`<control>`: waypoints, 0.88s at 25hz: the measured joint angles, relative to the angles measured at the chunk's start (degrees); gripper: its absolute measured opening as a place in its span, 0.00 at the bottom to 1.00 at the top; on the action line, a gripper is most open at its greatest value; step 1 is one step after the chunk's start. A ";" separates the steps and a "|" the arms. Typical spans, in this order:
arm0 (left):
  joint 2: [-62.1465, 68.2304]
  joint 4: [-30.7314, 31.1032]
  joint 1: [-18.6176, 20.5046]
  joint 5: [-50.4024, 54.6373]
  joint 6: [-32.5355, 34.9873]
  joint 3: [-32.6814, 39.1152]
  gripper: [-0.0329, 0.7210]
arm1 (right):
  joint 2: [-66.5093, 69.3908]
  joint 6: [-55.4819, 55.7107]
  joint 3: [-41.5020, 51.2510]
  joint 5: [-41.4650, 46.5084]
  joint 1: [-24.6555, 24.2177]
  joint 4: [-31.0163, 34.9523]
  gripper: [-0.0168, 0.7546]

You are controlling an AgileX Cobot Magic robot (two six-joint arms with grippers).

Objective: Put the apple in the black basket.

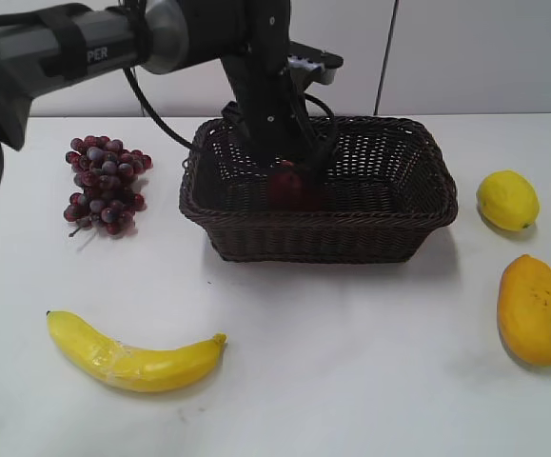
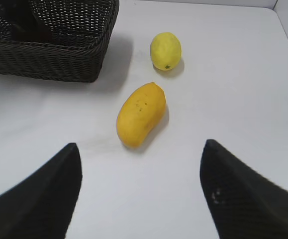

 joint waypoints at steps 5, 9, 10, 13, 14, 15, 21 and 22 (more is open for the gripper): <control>-5.75 0.84 0.00 0.27 0.00 0.00 0.90 | 0.00 0.00 0.00 0.00 0.00 0.00 0.75; -10.25 3.83 0.00 1.40 0.00 0.00 0.88 | 0.00 0.00 0.00 0.00 0.00 0.00 0.75; -11.34 4.54 0.11 2.08 0.00 0.00 0.87 | 0.00 0.00 0.00 0.00 0.00 0.00 0.75; -13.90 5.62 1.19 5.90 0.00 0.00 0.83 | 0.00 0.00 0.00 0.00 0.00 0.00 0.75; -14.60 5.76 1.89 6.89 0.00 0.00 0.82 | 0.00 0.00 0.00 0.00 0.00 0.00 0.75; -15.23 5.76 2.62 7.56 0.00 0.00 0.82 | 0.00 0.00 0.00 0.00 0.00 0.00 0.75; -21.52 5.83 10.16 8.39 0.00 3.30 0.81 | 0.00 0.00 0.00 0.00 0.00 0.00 0.75; -22.65 5.83 11.54 8.39 0.00 4.59 0.81 | 0.00 0.00 0.00 0.00 0.00 0.00 0.75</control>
